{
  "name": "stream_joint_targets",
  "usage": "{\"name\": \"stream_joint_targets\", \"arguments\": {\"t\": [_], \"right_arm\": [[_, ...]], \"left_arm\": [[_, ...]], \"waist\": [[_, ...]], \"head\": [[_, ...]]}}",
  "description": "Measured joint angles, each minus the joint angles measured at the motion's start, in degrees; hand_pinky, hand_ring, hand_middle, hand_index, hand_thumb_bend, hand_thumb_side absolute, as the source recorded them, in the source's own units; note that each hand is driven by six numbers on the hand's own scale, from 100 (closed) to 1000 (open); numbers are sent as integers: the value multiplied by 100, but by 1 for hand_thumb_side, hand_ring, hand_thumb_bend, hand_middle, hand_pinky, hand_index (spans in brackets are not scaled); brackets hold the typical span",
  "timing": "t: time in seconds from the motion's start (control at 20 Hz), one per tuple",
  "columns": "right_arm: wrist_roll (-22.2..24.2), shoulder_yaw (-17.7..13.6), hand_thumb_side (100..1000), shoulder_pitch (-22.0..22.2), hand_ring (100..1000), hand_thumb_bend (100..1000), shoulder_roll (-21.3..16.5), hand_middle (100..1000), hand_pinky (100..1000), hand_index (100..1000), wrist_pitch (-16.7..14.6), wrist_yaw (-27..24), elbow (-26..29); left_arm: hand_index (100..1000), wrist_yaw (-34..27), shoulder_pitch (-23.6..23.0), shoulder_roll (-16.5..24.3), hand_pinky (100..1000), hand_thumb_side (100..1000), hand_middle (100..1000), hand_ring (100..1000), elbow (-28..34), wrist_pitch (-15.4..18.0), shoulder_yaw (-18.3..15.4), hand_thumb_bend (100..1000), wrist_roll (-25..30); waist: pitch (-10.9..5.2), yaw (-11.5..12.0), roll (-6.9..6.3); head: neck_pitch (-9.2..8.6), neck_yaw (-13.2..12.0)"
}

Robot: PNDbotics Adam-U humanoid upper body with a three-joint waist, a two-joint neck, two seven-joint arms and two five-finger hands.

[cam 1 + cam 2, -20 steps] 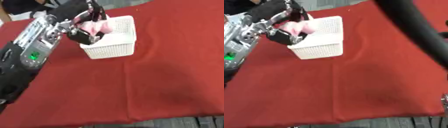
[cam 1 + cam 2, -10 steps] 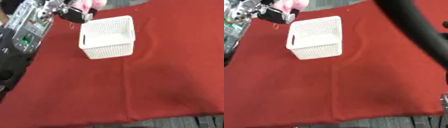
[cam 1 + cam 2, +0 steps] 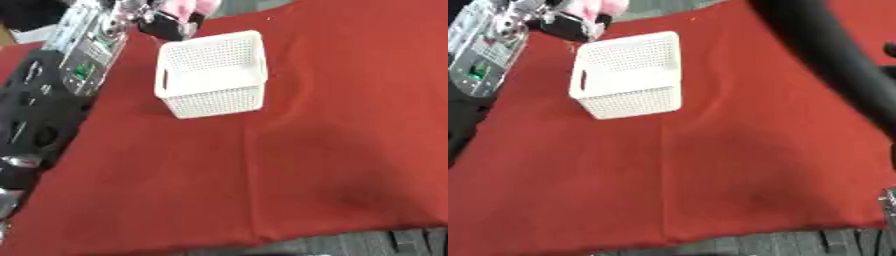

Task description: Pick up objects on the table and place them in the box.

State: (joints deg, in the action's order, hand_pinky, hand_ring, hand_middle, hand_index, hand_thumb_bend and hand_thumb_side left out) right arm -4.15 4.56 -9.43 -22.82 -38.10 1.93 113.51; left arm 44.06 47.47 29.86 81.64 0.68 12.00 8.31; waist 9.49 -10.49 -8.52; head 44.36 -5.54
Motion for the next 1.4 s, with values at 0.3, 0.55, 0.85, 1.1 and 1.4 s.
{"name": "stream_joint_targets", "arguments": {"t": [0.3, 0.55, 0.85, 1.1, 1.4], "right_arm": [[59, 1, 703, -12, 805, 100, 0, 821, 632, 848, 10, -5, 0], [83, 2, 700, -13, 798, 100, -1, 818, 628, 833, 11, -23, 0], [72, 2, 699, -13, 791, 100, -1, 817, 624, 829, -4, -37, 0], [64, 2, 700, -14, 789, 100, -1, 816, 622, 827, -13, -39, 0], [61, 2, 700, -14, 788, 100, -1, 816, 620, 826, -15, -38, 0]], "left_arm": [[342, 234, 36, -73, 100, 100, 190, 223, -304, 136, 35, 134, 33], [602, 471, 37, -76, 161, 166, 494, 474, -418, 298, 64, 278, 298], [877, 584, 36, -76, 473, 612, 826, 757, -436, 500, 64, 573, 298], [949, 645, 32, -76, 670, 716, 898, 869, -457, 656, 64, 703, 144], [907, 677, 7, -76, 580, 704, 844, 814, -491, 739, 64, 393, 103]], "waist": [[10, -2, -5], [16, -7, -5], [42, -11, -5], [45, -13, -5], [45, -13, -5]], "head": [[0, 0], [0, 0], [0, 0], [0, 1], [0, 1]]}}
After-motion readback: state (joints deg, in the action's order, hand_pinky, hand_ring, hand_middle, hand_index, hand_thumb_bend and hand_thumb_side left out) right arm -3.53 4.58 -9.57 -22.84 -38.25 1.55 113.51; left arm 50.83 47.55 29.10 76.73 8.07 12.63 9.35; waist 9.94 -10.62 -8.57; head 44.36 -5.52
